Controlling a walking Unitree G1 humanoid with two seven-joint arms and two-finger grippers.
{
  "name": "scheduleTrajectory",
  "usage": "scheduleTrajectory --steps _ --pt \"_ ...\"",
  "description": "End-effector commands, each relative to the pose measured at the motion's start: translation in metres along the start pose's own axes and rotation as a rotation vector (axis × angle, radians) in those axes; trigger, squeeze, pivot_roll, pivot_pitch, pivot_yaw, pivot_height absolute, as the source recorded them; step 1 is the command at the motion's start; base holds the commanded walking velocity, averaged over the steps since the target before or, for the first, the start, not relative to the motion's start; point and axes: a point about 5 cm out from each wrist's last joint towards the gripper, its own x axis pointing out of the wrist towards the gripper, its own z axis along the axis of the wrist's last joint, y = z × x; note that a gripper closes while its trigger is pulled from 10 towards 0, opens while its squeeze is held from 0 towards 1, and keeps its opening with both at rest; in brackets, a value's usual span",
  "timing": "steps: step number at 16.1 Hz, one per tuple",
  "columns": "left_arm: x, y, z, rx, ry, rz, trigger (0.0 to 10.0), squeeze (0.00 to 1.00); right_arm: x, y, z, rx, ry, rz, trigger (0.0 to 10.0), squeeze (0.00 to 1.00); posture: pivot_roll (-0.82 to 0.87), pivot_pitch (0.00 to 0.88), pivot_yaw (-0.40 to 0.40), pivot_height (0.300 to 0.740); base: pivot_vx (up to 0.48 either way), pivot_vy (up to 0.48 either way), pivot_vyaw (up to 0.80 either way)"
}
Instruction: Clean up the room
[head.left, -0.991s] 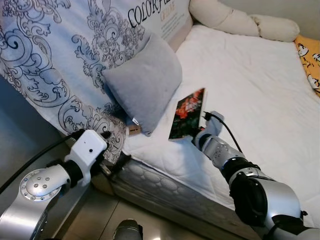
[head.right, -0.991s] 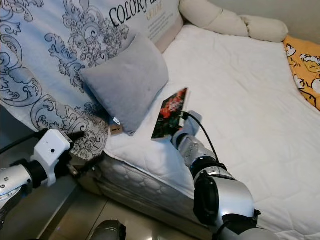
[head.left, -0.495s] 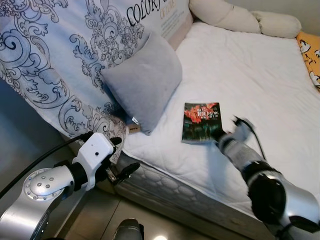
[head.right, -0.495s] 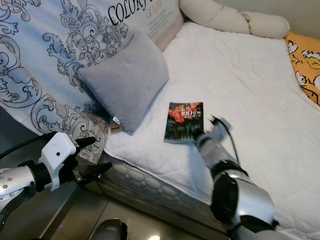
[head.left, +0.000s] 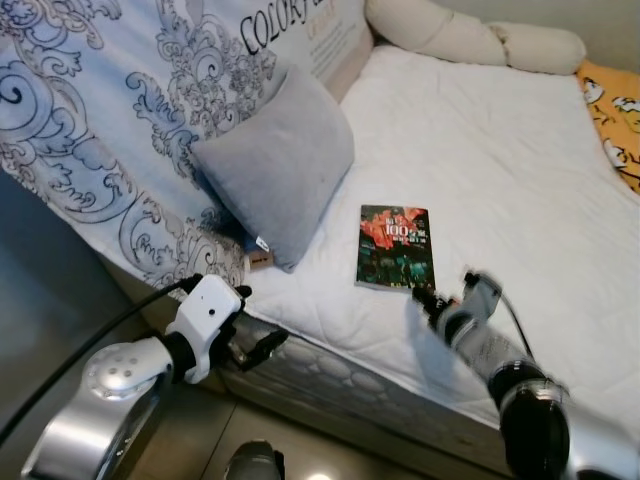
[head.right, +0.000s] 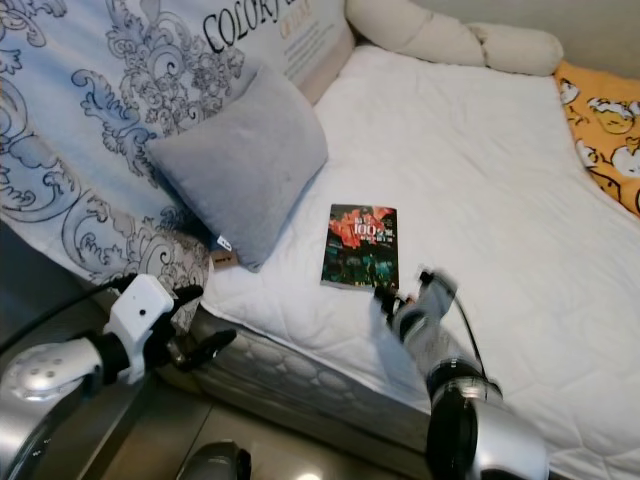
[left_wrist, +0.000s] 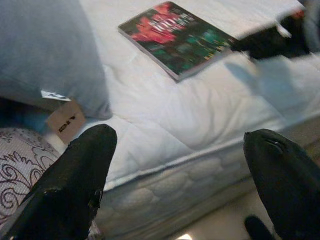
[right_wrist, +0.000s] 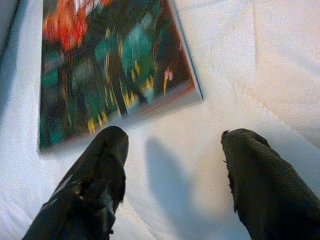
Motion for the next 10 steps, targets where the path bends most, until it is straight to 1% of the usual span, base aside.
scheduleTrajectory --steps 1,2,3,4,5,6,7,8,9,10 --pt "0.005 0.002 0.0 0.006 -0.011 0.018 10.0 0.0 -0.001 0.001 0.007 -0.058 -0.038 0.03 10.0 1.0 0.24 0.0 -0.031 0.74 0.0 0.0 0.0" --pt "0.015 0.001 -0.002 -0.012 -0.026 0.039 10.0 0.0 -0.003 0.001 0.006 -0.099 -0.062 0.047 10.0 1.0 0.2 0.0 -0.016 0.74 0.0 0.0 0.0" --pt "0.032 -0.002 0.0 -0.031 -0.059 0.076 10.0 0.0 -0.007 0.001 0.006 -0.182 -0.097 0.067 10.0 1.0 0.17 0.0 -0.002 0.74 0.0 0.0 0.0" --pt "0.041 -0.002 0.001 -0.042 -0.072 0.108 10.0 0.0 -0.009 0.003 0.007 -0.218 -0.115 0.072 10.0 1.0 0.15 0.0 0.004 0.74 0.0 0.0 0.0" --pt "0.062 0.0 0.002 -0.066 -0.088 0.186 10.0 0.0 -0.013 0.004 0.01 -0.265 -0.148 0.054 10.0 1.0 0.12 0.0 0.02 0.74 0.0 0.0 0.0" --pt "0.082 0.007 0.004 -0.098 -0.11 0.3 10.0 0.0 -0.021 0.008 0.018 -0.296 -0.22 0.034 10.0 1.0 0.09 0.0 0.034 0.74 0.0 0.0 0.0" --pt "0.093 0.009 0.007 -0.146 -0.126 0.348 10.0 0.0 -0.03 0.012 0.026 -0.315 -0.289 0.024 10.0 0.36 0.07 0.0 0.043 0.74 0.0 0.0 0.0" --pt "0.103 0.012 0.007 -0.198 -0.131 0.383 10.0 0.0 -0.039 0.017 0.034 -0.344 -0.351 0.02 10.0 0.0 0.05 0.0 0.054 0.74 0.0 0.0 0.0" --pt "0.111 0.015 0.004 -0.249 -0.132 0.424 10.0 0.0 -0.054 0.026 0.043 -0.424 -0.429 0.021 10.0 0.0 0.03 0.0 0.061 0.74 0.0 -0.458 0.0" --pt "0.115 0.016 0.0 -0.267 -0.135 0.45 10.0 0.0 -0.067 0.031 0.046 -0.467 -0.474 0.014 10.0 0.0 0.01 0.0 0.068 0.74 0.0 -0.48 0.0"
